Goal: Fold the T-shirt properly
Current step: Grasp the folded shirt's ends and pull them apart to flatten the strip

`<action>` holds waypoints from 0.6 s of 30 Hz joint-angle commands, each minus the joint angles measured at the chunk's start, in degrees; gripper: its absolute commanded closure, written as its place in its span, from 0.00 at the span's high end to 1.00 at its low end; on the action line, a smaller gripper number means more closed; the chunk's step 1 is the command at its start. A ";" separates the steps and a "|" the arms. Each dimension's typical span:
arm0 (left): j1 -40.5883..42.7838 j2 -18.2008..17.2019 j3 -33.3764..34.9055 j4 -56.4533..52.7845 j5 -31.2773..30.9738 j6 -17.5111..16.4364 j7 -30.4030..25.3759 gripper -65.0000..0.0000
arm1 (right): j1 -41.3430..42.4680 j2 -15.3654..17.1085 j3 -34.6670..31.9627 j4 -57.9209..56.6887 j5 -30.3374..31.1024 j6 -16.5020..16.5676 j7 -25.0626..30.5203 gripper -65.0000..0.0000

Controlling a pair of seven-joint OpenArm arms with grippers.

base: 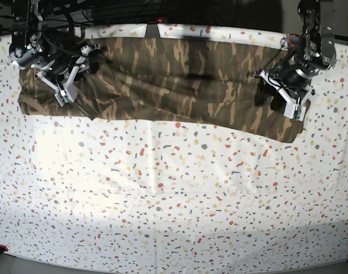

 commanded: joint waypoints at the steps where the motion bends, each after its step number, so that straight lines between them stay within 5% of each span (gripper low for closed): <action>1: 0.61 -0.35 -0.15 -4.13 3.91 3.10 7.52 0.42 | 1.29 0.61 0.22 -1.33 -0.90 -0.50 0.48 0.42; 11: -11.43 -0.90 -0.15 -19.80 4.20 3.04 6.58 0.42 | 12.33 0.07 -11.08 -13.55 -0.96 -1.97 1.92 0.42; 18: -12.33 -4.90 -0.15 -14.69 1.18 3.06 12.39 0.42 | 14.75 -4.39 -15.89 -16.55 -4.39 -2.71 1.88 0.42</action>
